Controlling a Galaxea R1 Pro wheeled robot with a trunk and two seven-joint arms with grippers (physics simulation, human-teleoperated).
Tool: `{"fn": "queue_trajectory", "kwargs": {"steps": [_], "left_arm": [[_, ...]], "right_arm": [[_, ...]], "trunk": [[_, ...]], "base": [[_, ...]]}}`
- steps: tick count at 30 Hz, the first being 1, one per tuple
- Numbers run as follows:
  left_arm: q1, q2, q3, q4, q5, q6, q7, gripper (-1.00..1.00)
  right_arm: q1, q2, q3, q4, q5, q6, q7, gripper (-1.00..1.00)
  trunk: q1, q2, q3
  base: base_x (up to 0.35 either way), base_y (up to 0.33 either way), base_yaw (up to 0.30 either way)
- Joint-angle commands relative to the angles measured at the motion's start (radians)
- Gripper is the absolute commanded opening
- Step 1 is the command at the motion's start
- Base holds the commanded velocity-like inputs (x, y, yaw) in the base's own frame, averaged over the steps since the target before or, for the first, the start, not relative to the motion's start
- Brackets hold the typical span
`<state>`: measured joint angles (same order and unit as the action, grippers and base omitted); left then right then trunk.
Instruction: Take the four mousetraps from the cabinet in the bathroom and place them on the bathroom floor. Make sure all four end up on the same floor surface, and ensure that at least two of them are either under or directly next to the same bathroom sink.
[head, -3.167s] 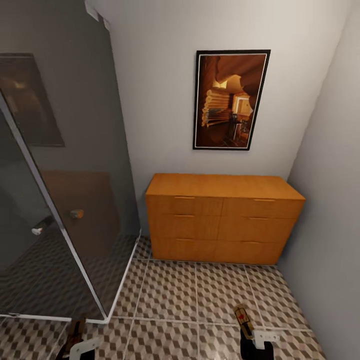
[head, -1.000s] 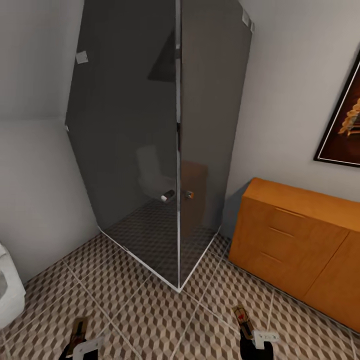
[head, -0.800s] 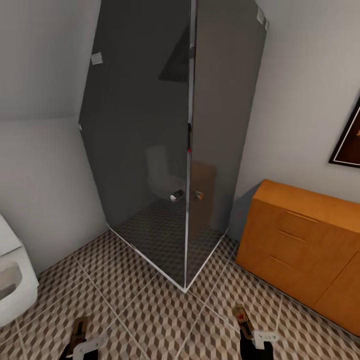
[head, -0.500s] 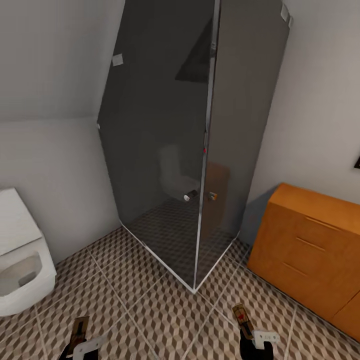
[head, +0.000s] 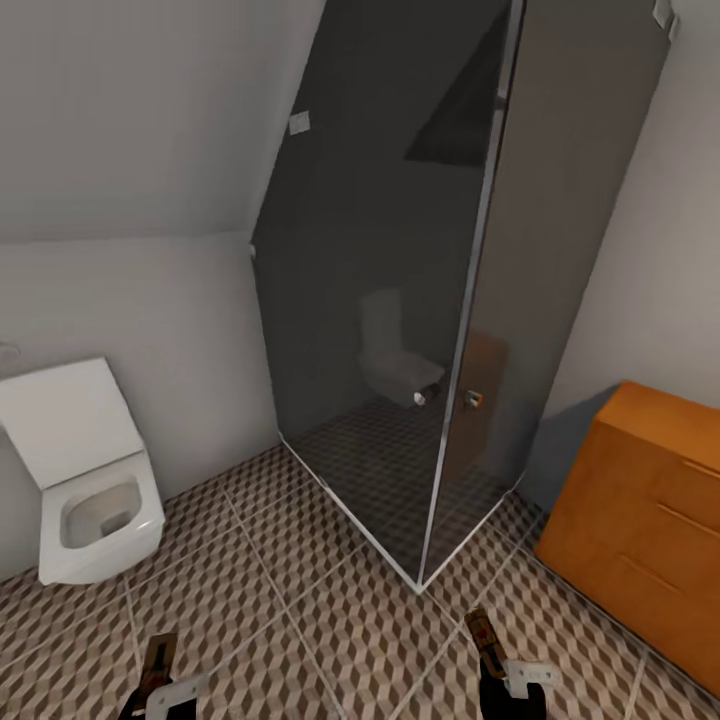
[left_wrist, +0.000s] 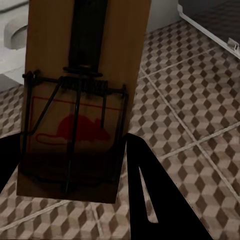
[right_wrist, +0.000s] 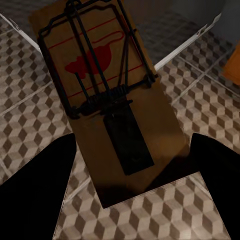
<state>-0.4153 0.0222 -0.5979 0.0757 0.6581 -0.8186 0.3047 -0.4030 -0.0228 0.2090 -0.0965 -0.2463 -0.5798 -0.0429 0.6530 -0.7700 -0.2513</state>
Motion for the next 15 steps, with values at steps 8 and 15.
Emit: {"fn": "queue_trajectory", "kwargs": {"steps": [8,15], "left_arm": [[-0.001,-0.001,-0.006,0.003,-0.008,0.017,0.011,-1.0],[-0.002,-0.001,-0.006,0.003,-0.008,0.024,0.011,-1.0]], "right_arm": [[0.0,0.0,0.009,0.001,-0.005,-0.002,-0.005,-1.0],[0.0,0.0,0.009,0.001,-0.005,-0.002,-0.005,-1.0]], "trunk": [[0.0,-0.001,-0.001],[0.0,-0.001,-0.001]], "base": [[0.0,0.0,0.287],[0.0,0.0,0.287]]}}
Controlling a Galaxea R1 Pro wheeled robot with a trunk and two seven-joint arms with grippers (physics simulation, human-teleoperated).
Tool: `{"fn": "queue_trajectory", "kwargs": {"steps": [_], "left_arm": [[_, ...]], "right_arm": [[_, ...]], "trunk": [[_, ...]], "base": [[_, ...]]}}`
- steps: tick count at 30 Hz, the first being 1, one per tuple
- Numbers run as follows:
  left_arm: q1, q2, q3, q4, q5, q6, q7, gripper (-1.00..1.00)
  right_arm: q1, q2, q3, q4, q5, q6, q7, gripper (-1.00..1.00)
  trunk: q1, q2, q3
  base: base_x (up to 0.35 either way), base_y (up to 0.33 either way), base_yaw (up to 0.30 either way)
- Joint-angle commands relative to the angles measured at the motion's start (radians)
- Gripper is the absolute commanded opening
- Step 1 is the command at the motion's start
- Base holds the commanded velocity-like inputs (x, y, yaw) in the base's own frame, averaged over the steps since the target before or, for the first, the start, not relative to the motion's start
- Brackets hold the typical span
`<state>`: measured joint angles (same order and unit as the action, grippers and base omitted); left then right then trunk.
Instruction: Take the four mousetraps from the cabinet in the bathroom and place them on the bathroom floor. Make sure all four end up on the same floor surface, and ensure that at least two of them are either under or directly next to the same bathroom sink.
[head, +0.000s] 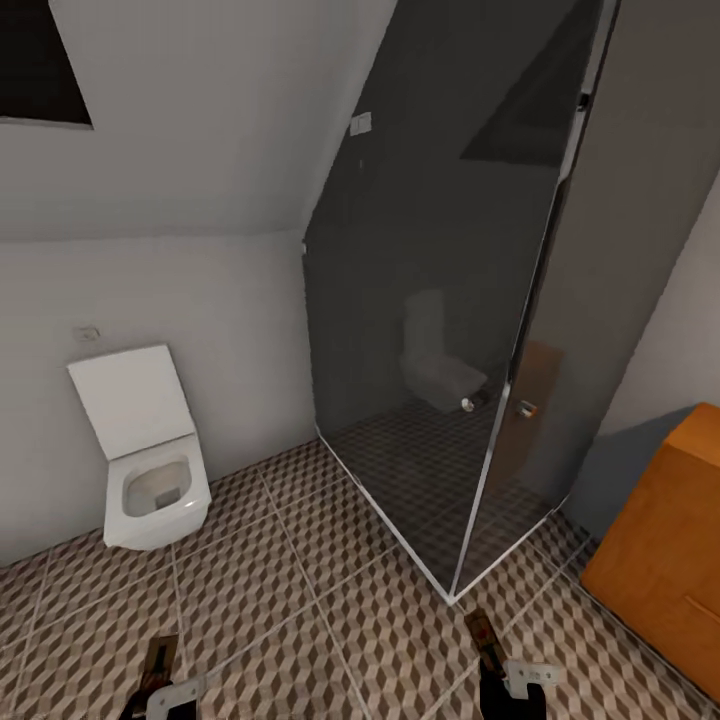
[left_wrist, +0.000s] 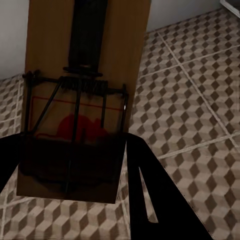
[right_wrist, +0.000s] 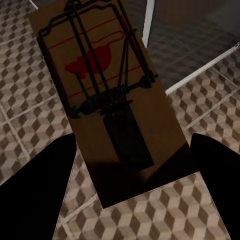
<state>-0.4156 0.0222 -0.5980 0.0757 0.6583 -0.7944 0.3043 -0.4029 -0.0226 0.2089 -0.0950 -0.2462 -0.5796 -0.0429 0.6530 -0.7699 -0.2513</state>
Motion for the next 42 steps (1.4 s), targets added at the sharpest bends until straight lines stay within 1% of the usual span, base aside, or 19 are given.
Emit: {"fn": "queue_trajectory", "kwargs": {"steps": [1,42], "left_arm": [[-0.001,-0.001,-0.006,0.002,-0.008,0.0,0.012,-1.0],[-0.001,-0.002,-0.006,0.002,-0.008,0.0,0.012,-1.0]], "right_arm": [[0.0,0.0,0.009,0.0,-0.005,-0.002,-0.005,-1.0],[-0.001,0.0,0.009,0.0,-0.005,-0.002,-0.005,-1.0]], "trunk": [[0.0,-0.001,-0.001],[0.0,-0.001,-0.001]], "base": [[0.0,0.0,0.287],[0.0,0.0,0.287]]}}
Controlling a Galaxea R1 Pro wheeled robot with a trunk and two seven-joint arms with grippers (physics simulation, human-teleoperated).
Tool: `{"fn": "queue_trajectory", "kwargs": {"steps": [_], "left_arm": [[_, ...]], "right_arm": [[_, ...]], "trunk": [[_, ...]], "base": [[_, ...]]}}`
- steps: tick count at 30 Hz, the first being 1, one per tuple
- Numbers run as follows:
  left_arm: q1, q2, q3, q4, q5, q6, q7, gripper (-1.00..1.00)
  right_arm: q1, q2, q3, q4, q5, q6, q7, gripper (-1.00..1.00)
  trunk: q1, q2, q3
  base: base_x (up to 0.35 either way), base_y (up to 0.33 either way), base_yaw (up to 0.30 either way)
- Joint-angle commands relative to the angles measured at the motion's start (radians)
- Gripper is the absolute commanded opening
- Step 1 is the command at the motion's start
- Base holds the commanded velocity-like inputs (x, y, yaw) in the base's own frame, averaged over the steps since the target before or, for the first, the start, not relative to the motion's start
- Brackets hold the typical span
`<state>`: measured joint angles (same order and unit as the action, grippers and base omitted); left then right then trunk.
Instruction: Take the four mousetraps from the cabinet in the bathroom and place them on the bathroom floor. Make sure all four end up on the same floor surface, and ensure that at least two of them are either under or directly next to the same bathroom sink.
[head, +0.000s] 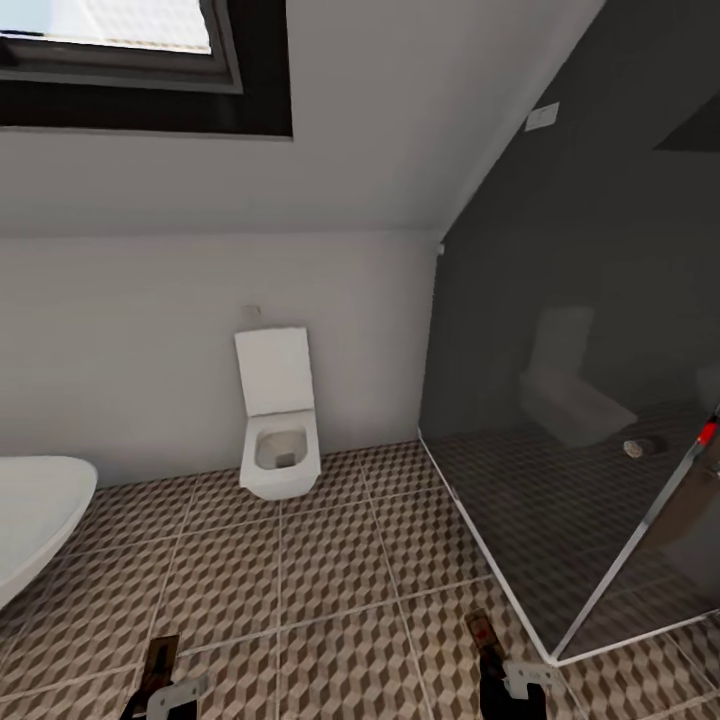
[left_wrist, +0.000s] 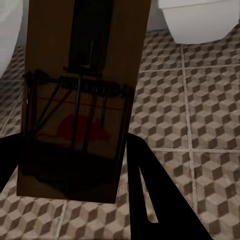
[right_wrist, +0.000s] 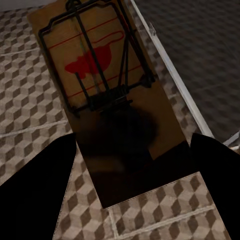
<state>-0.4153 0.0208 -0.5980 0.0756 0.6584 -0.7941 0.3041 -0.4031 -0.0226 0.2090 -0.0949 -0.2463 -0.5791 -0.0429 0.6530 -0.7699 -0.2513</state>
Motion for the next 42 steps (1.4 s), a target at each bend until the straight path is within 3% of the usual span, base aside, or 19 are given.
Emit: {"fn": "queue_trajectory", "kwargs": {"steps": [1,16,35,42], "left_arm": [[-0.001,-0.001,-0.006,0.003,-0.008,0.0,0.011,-1.0],[-0.002,-0.001,-0.006,0.003,-0.008,0.0,0.011,-1.0],[-0.002,-0.001,-0.006,0.003,-0.008,0.0,0.011,-1.0],[-0.002,-0.001,-0.006,0.003,-0.008,0.0,0.01,-1.0]], "right_arm": [[0.0,0.0,0.009,0.0,-0.005,-0.002,-0.005,-1.0],[0.0,-0.002,0.009,0.0,-0.005,-0.004,-0.005,-1.0],[0.0,-0.003,0.009,-0.001,-0.005,-0.004,-0.005,-1.0],[0.0,-0.012,0.009,-0.001,-0.005,-0.031,-0.005,-1.0]], "trunk": [[0.0,-0.001,-0.001],[0.0,-0.001,-0.001],[0.0,-0.001,-0.002],[0.0,-0.001,-0.002]], "base": [[0.0,0.0,0.286],[0.0,0.0,0.275],[0.003,0.0,0.081],[0.236,0.0,0.087]]}}
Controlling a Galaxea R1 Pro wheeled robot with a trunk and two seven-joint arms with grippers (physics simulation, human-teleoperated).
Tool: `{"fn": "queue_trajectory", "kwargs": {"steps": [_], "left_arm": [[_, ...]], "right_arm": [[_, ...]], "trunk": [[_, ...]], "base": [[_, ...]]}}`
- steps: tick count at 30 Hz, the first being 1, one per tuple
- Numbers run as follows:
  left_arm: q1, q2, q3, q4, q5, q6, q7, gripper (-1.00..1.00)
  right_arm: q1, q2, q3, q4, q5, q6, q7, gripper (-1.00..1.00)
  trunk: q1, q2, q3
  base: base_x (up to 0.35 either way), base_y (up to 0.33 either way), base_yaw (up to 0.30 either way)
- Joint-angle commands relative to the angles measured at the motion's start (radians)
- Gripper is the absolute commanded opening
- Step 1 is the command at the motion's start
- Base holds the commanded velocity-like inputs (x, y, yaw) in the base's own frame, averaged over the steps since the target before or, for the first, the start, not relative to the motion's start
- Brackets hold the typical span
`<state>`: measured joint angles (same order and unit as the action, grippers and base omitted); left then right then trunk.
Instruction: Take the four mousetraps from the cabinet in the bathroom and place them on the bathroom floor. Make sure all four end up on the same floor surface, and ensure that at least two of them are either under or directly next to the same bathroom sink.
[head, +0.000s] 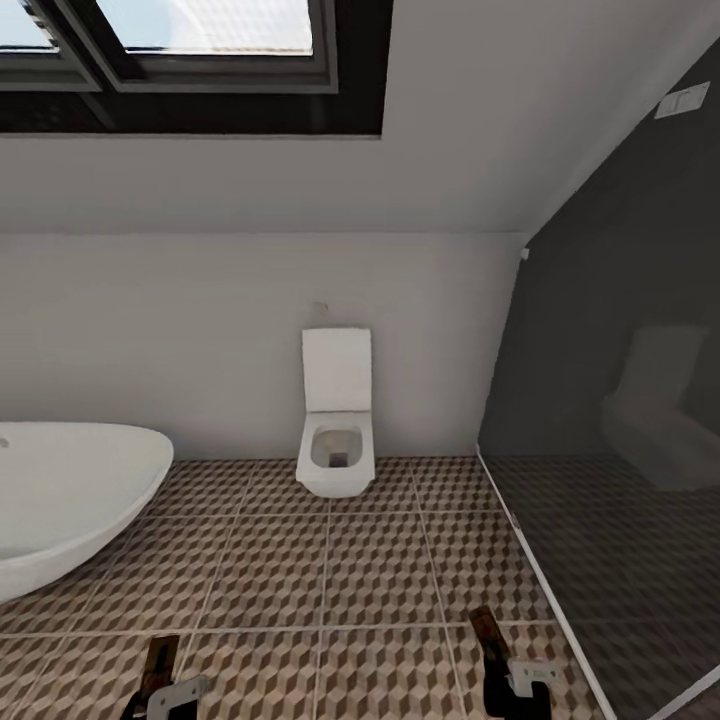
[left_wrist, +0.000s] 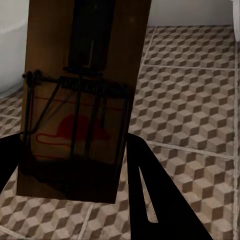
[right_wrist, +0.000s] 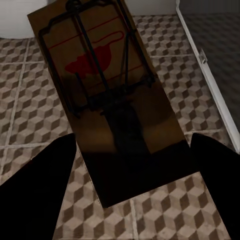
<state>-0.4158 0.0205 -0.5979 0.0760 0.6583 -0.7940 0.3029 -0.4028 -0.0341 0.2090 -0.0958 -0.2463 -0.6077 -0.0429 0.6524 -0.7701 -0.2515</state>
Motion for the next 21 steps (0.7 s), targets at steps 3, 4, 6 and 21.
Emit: {"fn": "queue_trajectory", "kwargs": {"steps": [3,4,6,21], "left_arm": [[-0.001,-0.001,-0.006,0.002,-0.008,-0.001,0.012,-1.0],[-0.001,-0.001,-0.006,0.002,-0.008,-0.001,0.012,-1.0],[-0.001,-0.001,-0.006,0.002,-0.008,-0.001,0.012,-1.0],[-0.001,-0.001,-0.006,0.002,-0.008,0.0,0.012,-1.0]], "right_arm": [[-0.001,-0.001,0.009,0.001,-0.005,-0.012,-0.005,-1.0],[-0.001,-0.001,0.009,0.001,-0.005,-0.013,-0.005,-1.0],[-0.001,0.0,0.009,0.001,-0.005,-0.014,-0.005,-1.0],[-0.001,0.005,0.009,0.002,-0.005,-0.015,-0.005,-1.0]], "trunk": [[0.001,-0.001,-0.001],[0.001,-0.001,-0.001],[0.001,-0.001,-0.001],[0.001,-0.001,-0.001]], "base": [[0.325,0.0,0.008],[0.329,0.0,0.004],[0.331,0.0,0.002],[0.106,0.0,0.0]]}}
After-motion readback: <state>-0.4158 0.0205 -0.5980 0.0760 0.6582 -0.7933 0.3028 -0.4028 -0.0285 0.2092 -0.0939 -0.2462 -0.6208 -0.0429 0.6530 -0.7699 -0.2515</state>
